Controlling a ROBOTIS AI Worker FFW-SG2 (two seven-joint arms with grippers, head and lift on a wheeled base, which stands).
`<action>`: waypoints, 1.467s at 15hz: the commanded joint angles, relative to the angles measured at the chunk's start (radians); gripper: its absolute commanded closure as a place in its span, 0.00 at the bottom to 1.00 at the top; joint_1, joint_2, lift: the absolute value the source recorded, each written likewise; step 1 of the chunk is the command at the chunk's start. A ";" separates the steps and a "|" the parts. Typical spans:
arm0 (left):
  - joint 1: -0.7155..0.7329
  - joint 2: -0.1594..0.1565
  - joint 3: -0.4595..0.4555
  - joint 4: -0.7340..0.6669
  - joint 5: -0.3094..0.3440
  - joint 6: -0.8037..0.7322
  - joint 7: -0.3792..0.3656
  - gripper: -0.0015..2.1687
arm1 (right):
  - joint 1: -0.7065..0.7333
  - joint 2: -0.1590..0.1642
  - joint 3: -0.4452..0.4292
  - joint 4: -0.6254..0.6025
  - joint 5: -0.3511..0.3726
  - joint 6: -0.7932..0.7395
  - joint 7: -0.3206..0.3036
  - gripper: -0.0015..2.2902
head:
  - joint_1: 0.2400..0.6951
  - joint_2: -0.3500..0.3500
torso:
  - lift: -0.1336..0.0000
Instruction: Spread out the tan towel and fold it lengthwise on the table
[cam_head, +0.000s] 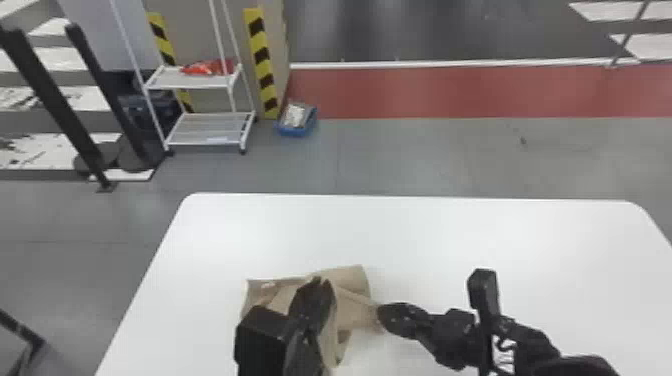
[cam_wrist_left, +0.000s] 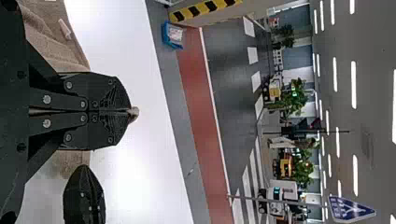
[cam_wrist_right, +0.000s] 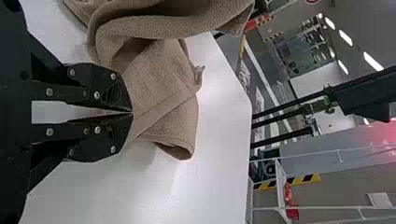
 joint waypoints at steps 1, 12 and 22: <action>0.001 -0.001 0.001 0.001 -0.001 0.000 0.000 0.85 | 0.010 0.001 -0.017 -0.009 -0.027 -0.013 0.000 0.98 | 1.00 0.61 | 1.00; 0.009 -0.001 -0.003 0.003 -0.001 0.000 -0.006 0.85 | -0.006 0.001 0.086 0.037 0.074 -0.166 -0.231 0.03 | 1.00 0.60 | 1.00; 0.027 -0.001 -0.004 -0.004 -0.015 -0.012 -0.001 0.85 | -0.105 0.001 0.099 0.141 0.060 0.015 -0.080 0.87 | 1.00 0.65 | 1.00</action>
